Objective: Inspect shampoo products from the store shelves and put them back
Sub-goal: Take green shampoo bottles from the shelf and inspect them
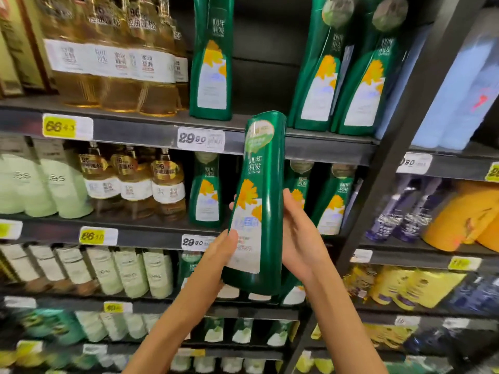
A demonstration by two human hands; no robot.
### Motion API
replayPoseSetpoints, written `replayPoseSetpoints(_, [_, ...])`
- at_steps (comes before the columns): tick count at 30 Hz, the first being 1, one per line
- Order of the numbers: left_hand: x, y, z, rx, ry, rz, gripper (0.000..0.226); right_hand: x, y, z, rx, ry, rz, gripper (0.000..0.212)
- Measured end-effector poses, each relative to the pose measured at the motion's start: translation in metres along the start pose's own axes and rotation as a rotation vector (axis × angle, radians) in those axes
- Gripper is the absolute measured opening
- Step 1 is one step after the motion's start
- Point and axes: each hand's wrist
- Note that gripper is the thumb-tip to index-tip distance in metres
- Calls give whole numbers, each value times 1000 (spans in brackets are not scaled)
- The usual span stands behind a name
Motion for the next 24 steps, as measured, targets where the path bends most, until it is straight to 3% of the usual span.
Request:
replayPoseSetpoints(3, [-2, 4, -5, 20, 104, -67, 37, -2, 3, -4, 68, -82, -39, 39])
replayPoseSetpoints(6, [-2, -4, -1, 45, 178, -127, 56, -9, 8, -7, 102, -280, -127, 59])
replayPoseSetpoints(8, [3, -17, 2, -60, 254, -141, 66, -12, 10, -11, 108, -347, -159, 55])
replayPoseSetpoints(12, [4, -26, 2, -245, 531, -168, 44, -18, 13, -20, 92, -530, -291, 40])
replayPoseSetpoints(15, [7, -22, 2, -215, 402, -167, 45, -16, 15, -21, 91, -605, -305, 39])
replayPoseSetpoints(18, [19, -20, 4, -105, 210, -58, 51, -8, 11, -17, 57, -611, -159, 32])
replayPoseSetpoints(21, [27, -17, 8, 33, -1, 48, 52, 0, 3, -21, -14, -471, 17, 42])
replayPoseSetpoints(24, [32, -19, 12, 172, -208, 152, 50, 1, -3, -30, -59, -364, 55, 51])
Point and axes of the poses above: each hand's wrist, its own y-axis towards the middle knuckle, its own x-axis out of the back of the hand, z = x × y, and after that the axes turned 15 degrees about -y, right-handed
